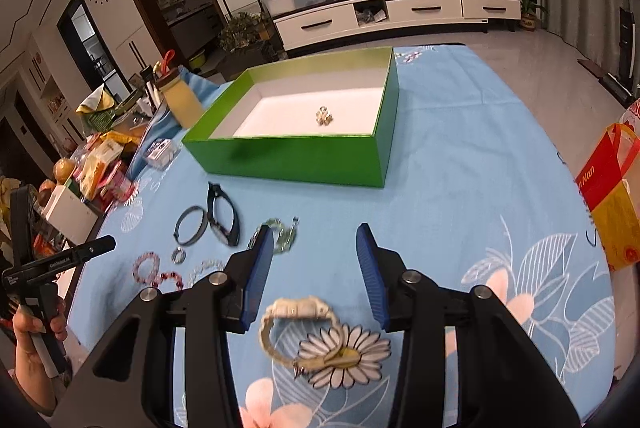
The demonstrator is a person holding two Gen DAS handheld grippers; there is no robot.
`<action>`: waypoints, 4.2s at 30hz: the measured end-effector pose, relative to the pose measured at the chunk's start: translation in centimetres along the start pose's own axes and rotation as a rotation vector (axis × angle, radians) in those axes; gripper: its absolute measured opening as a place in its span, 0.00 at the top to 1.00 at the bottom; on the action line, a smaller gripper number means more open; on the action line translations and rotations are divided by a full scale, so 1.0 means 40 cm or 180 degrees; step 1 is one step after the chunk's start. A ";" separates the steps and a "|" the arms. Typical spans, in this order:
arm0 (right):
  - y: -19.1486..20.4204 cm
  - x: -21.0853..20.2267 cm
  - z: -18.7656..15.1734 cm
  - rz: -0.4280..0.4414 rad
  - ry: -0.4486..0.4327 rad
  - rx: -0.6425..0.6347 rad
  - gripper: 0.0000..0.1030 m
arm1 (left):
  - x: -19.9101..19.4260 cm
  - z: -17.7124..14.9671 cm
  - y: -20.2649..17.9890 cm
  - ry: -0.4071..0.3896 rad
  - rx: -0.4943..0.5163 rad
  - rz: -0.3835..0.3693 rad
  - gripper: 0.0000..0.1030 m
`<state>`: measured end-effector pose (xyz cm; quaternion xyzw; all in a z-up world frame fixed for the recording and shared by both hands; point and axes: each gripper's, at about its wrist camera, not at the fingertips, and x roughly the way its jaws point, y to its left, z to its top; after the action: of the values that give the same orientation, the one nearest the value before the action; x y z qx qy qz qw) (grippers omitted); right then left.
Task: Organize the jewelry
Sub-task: 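Move the left tool to the rhinestone ring while the right tool reaches the white watch, then close the left tool on the rhinestone ring while the right tool grips the white watch, then lower the ring and white watch into the green box and open both tools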
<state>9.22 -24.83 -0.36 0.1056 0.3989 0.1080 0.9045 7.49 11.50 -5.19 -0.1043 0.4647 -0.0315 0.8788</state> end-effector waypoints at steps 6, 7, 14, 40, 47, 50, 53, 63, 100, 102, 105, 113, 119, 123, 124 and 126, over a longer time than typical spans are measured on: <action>0.005 -0.011 -0.038 0.0044 0.0043 0.0006 0.57 | -0.019 -0.051 -0.001 0.0007 0.0040 -0.0037 0.33; 0.005 -0.012 -0.044 0.0047 0.0051 -0.0001 0.57 | -0.019 -0.059 -0.005 0.0019 0.0059 -0.0050 0.33; 0.015 -0.018 -0.088 0.0150 0.0135 -0.0063 0.57 | -0.007 -0.094 -0.037 0.0119 0.0130 -0.0156 0.33; 0.099 0.078 -0.183 0.0207 0.0448 -0.0536 0.57 | 0.052 -0.116 -0.134 0.0222 0.0379 -0.0314 0.33; 0.116 0.102 -0.185 0.0015 0.0391 -0.0722 0.58 | 0.095 -0.071 -0.161 0.0147 0.0409 -0.0234 0.40; 0.110 0.108 -0.183 0.0002 0.0386 -0.0694 0.58 | 0.122 -0.052 -0.176 0.0139 0.0468 -0.0162 0.44; 0.101 0.111 -0.180 -0.0017 0.0377 -0.0683 0.59 | 0.151 -0.038 -0.189 0.0156 0.0539 -0.0122 0.49; 0.102 0.138 -0.175 -0.0043 0.0412 -0.0710 0.66 | 0.203 -0.026 -0.208 0.0135 0.0736 -0.0079 0.77; 0.147 -0.006 -0.021 0.0118 -0.0367 -0.0966 0.92 | -0.013 0.039 -0.281 -0.0463 0.0824 -0.0510 0.80; 0.146 -0.003 0.003 0.0091 -0.0424 -0.0986 0.92 | -0.014 0.057 -0.298 -0.0495 0.0853 -0.0514 0.80; 0.142 0.000 0.035 0.0072 -0.0495 -0.0990 0.92 | -0.016 0.080 -0.318 -0.0546 0.0905 -0.0503 0.80; 0.132 0.024 0.120 0.0036 -0.0655 -0.0959 0.92 | -0.007 0.167 -0.367 -0.0676 0.1001 -0.0483 0.80; 0.127 0.061 0.171 -0.0017 -0.0678 -0.0962 0.92 | 0.020 0.225 -0.390 -0.0731 0.1047 -0.0443 0.80; 0.123 0.096 0.195 -0.0033 -0.0652 -0.0948 0.92 | 0.052 0.255 -0.401 -0.0729 0.1079 -0.0402 0.80; 0.122 0.108 0.202 -0.0040 -0.0635 -0.0948 0.92 | 0.064 0.265 -0.403 -0.0716 0.1077 -0.0392 0.80; 0.117 0.126 0.211 -0.0047 -0.0600 -0.0955 0.92 | 0.084 0.279 -0.409 -0.0691 0.1076 -0.0378 0.80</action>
<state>18.28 -19.82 2.99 -0.0239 0.2925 0.1492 0.9442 19.26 -3.27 1.65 0.0146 0.3484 -0.1493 0.9253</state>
